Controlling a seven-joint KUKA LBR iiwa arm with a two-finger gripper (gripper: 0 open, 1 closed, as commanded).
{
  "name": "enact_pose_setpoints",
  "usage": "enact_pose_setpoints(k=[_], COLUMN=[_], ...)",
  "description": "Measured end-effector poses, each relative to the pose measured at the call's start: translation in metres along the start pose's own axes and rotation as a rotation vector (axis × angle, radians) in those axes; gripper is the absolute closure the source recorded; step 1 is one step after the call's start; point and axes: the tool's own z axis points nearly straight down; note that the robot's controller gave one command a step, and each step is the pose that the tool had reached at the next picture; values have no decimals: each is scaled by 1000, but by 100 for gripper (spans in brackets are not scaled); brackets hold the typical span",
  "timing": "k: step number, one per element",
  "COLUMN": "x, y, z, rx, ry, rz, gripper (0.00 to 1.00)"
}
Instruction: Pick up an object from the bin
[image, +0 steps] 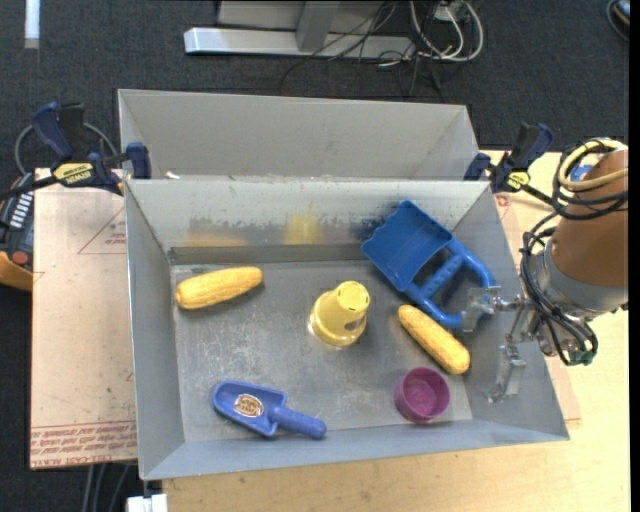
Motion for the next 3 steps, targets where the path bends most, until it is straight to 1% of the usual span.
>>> enact_pose_setpoints(k=[1,2,3], x=[-2,-33,-61], y=[1,10,41], z=[-4,68,53], rx=[1,0,0], ry=[-8,-9,-10], rz=[-5,82,286], gripper=[0,0,100])
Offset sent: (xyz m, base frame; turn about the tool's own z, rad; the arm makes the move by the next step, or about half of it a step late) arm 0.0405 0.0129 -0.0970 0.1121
